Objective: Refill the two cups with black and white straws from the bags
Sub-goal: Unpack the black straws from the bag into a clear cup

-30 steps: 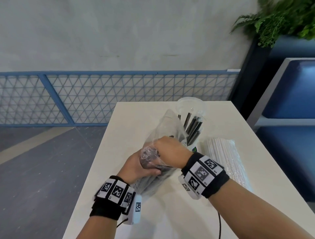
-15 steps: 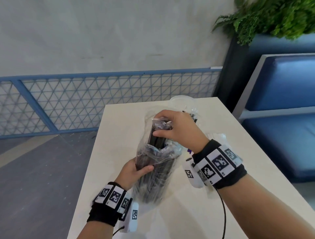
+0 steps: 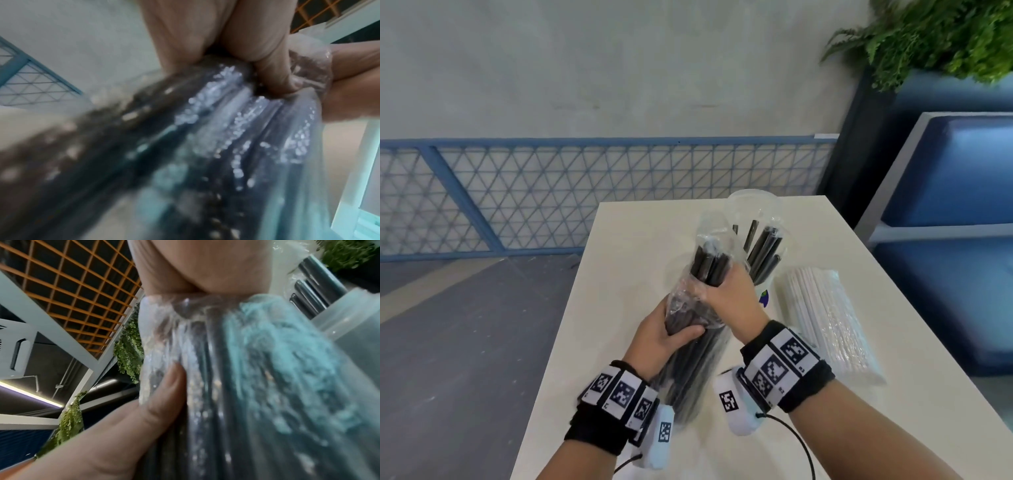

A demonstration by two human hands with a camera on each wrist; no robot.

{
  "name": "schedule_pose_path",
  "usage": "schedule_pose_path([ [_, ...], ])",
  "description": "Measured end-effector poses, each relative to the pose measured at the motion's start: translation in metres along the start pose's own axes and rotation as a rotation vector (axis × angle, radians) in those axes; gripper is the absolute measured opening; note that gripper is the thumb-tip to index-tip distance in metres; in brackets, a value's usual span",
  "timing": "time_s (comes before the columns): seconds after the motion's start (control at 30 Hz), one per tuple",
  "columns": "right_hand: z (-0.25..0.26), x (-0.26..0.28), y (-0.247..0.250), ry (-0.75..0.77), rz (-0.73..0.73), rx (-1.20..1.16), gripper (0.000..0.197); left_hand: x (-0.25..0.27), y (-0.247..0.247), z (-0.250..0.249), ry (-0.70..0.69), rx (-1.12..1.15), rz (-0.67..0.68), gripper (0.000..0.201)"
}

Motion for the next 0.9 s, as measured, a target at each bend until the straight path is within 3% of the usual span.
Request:
schedule_pose_path([
  [0.1, 0.000, -0.001, 0.003, -0.060, -0.041, -0.028, 0.020, 0.002, 0.004, 0.007, 0.051, 0.030, 0.030, 0.038],
  [0.2, 0.011, -0.005, 0.021, -0.065, -0.140, -0.169, 0.017, 0.002, 0.009, 0.012, 0.065, 0.021, 0.065, 0.048],
  [0.3, 0.019, -0.008, 0.035, -0.040, -0.187, -0.275, 0.008, 0.002, 0.008, 0.015, 0.074, -0.026, 0.093, 0.042],
  [0.37, 0.020, -0.007, 0.032, -0.035, -0.098, -0.292, 0.010, 0.002, 0.009, 0.013, 0.064, -0.026, 0.079, 0.035],
  [0.43, 0.017, -0.002, 0.020, -0.021, 0.060, -0.155, 0.019, 0.001, 0.009, 0.009, 0.054, -0.013, 0.065, 0.027],
  [0.5, 0.010, 0.004, 0.013, -0.012, 0.116, -0.031, 0.025, 0.000, 0.007, 0.005, 0.047, -0.010, 0.073, 0.023],
  [0.73, 0.003, 0.009, 0.026, -0.126, -0.173, -0.143, 0.017, -0.003, -0.001, 0.006, 0.017, -0.083, 0.089, 0.023],
  [0.83, 0.011, -0.001, 0.046, -0.090, -0.278, -0.279, 0.016, -0.004, 0.001, 0.011, 0.039, -0.076, 0.083, 0.021],
  [0.9, 0.017, -0.006, 0.052, -0.059, -0.270, -0.338, 0.017, -0.004, 0.004, 0.012, 0.051, -0.071, 0.070, 0.020],
])
Point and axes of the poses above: each hand's wrist, its own x-axis away from the middle knuckle, its own y-axis out of the back of the hand, z = x × y, the point moved 8 cm from there along -x, towards the middle knuckle, and after that the axes turned 15 degrees about x, right-handed, at the moved point
